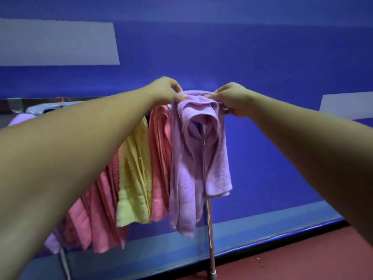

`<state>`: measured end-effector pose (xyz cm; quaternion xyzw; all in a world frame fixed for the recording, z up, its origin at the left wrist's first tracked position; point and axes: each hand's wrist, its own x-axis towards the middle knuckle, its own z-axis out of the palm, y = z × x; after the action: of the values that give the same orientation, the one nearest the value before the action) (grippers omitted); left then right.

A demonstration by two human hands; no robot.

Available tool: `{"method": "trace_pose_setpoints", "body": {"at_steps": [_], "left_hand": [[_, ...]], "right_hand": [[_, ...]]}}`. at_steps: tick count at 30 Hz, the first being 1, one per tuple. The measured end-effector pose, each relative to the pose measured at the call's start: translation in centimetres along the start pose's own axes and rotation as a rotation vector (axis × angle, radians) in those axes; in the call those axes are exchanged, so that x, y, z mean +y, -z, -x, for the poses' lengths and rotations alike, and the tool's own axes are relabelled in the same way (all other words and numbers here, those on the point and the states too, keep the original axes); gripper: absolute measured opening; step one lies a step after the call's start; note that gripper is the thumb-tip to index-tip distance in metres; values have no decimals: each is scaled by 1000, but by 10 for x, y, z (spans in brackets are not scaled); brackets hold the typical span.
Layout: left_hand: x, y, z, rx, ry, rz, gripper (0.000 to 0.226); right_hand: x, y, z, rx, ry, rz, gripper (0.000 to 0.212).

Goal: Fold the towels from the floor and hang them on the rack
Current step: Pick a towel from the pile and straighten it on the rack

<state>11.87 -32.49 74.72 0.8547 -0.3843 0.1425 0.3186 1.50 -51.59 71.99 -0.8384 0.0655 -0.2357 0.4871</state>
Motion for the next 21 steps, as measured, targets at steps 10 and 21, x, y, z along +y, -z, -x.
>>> {"method": "trace_pose_setpoints", "body": {"at_steps": [10, 21], "left_hand": [[-23, -29, -17, 107, -92, -325, 30], [-24, -31, 21, 60, -225, -525, 39]], "right_hand": [[51, -43, -33, 109, -67, -6, 21], [34, -51, -4, -51, 52, -69, 14]]}}
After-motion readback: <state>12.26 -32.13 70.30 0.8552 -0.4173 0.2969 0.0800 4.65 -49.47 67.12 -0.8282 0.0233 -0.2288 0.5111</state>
